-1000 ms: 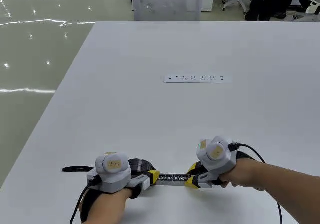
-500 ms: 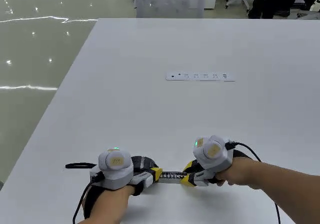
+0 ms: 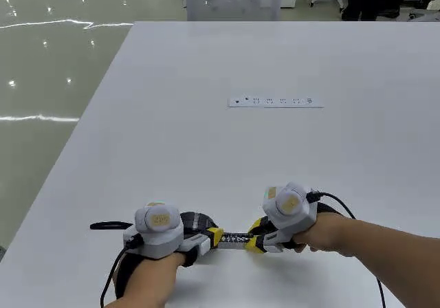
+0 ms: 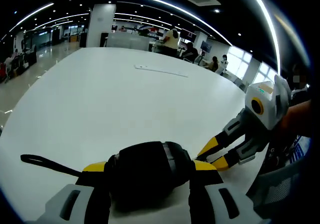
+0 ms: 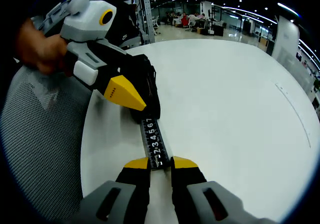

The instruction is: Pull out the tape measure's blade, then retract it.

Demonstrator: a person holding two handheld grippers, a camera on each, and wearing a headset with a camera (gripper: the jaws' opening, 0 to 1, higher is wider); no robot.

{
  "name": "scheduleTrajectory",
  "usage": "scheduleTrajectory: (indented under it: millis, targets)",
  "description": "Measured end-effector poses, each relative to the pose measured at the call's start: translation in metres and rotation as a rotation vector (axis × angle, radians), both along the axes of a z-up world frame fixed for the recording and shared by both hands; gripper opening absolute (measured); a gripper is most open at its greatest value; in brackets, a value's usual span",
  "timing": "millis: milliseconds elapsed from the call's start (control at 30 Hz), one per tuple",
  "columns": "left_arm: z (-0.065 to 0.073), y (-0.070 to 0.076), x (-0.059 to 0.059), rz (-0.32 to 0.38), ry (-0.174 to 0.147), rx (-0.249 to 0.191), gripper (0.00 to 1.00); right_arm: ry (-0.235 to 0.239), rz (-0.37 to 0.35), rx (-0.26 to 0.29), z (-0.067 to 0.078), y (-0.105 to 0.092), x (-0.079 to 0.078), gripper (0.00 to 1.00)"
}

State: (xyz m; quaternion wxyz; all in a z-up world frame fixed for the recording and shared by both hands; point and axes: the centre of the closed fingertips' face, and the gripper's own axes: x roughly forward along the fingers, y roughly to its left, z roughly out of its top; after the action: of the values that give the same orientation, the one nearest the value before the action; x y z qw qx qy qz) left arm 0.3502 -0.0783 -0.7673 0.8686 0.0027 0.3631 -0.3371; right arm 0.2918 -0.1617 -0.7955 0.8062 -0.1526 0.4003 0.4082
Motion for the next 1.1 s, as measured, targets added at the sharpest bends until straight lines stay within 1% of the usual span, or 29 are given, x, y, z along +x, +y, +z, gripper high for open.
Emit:
scheduleTrajectory:
  millis: [133, 433, 500, 533, 633, 800, 933, 1100]
  targets:
    - [0.000, 0.000, 0.001, 0.002, 0.000, -0.001, 0.60, -0.003, -0.007, 0.011, 0.000, 0.002, 0.002, 0.14]
    - [-0.001, 0.000, 0.002, 0.003, 0.005, -0.003, 0.60, 0.001, 0.011, 0.018, -0.001, 0.009, 0.005, 0.14]
    - [-0.001, 0.001, 0.002, 0.003, 0.006, -0.004, 0.60, -0.001, 0.014, 0.020, -0.001, 0.011, 0.005, 0.14]
    - [-0.001, 0.001, 0.001, 0.002, 0.006, -0.004, 0.60, -0.013, 0.030, 0.020, -0.001, 0.014, 0.005, 0.14]
    - [-0.001, 0.001, 0.001, 0.001, 0.006, -0.004, 0.60, -0.014, 0.025, 0.027, -0.001, 0.017, 0.007, 0.14]
    - [0.000, 0.001, 0.000, 0.001, 0.006, -0.004, 0.60, -0.019, 0.033, 0.027, 0.000, 0.018, 0.008, 0.14]
    - [0.000, 0.000, 0.000, 0.001, 0.007, -0.003, 0.60, -0.017, 0.025, 0.031, 0.001, 0.020, 0.008, 0.14]
    - [0.000, 0.000, 0.000, 0.004, 0.006, -0.006, 0.60, -0.018, 0.020, 0.032, -0.001, 0.025, 0.012, 0.14]
